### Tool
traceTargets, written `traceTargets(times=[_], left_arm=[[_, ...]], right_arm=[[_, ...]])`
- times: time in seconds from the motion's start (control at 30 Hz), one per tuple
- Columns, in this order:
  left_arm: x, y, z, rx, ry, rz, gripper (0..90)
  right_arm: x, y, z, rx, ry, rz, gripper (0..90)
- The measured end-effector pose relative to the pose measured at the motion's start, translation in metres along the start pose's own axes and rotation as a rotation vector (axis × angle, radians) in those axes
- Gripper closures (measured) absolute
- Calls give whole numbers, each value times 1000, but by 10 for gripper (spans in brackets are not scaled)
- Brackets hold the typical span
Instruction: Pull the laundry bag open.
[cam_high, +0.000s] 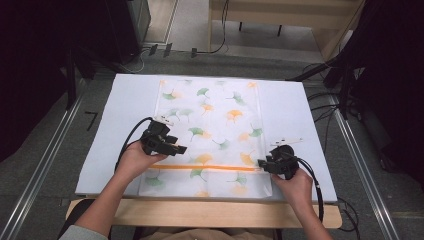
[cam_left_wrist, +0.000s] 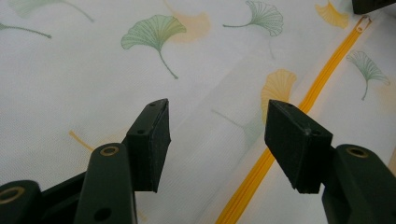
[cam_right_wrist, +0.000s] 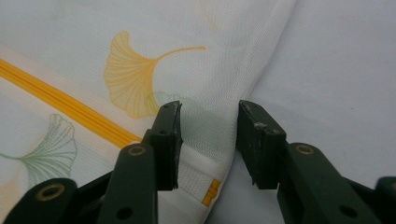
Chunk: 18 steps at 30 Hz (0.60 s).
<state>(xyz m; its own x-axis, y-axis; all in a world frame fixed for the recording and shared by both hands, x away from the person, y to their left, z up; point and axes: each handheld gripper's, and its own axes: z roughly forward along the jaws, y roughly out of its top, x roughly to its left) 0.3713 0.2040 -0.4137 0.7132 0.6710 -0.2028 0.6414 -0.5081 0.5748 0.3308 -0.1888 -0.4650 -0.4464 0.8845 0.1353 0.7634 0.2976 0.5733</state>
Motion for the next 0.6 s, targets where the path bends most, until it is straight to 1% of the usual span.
traceTargets(times=[0.03,0.07,0.1,0.13,0.23,0.3,0.33,0.4,0.43,0.47,0.5,0.57,0.6], left_arm=[[-1,0,1,1,1,-2,410],[-1,0,2,-1,-1,-1,410],[-2,1,2,2,-1,2,410],[-2,1,2,2,-1,2,410],[-5,2,4,3,-9,9,411],[-7,3,6,5,-15,12,413],[-9,3,6,10,-16,19,415],[-11,4,8,8,-29,22,419],[-13,5,9,6,-32,22,426],[-16,6,11,3,-40,28,430],[-16,6,11,3,-40,28,434],[-21,7,13,5,-56,39,439],[-25,8,15,6,-68,48,447]], right_arm=[[2,-1,1,-6,-17,-6,665],[5,-1,1,-8,-38,-34,681],[7,-2,1,-11,-50,-50,703],[7,-2,1,-11,-50,-50,703],[5,-1,1,-12,-37,-41,813],[4,-1,2,-14,-18,-42,887],[4,-1,2,-12,-7,-38,899],[3,1,2,1,5,-39,900],[-1,3,1,9,41,-19,900],[-1,4,1,7,57,-13,900],[-1,4,1,7,57,-13,900],[-2,6,-2,-8,83,-5,900],[-2,8,-8,-31,110,6,900]])
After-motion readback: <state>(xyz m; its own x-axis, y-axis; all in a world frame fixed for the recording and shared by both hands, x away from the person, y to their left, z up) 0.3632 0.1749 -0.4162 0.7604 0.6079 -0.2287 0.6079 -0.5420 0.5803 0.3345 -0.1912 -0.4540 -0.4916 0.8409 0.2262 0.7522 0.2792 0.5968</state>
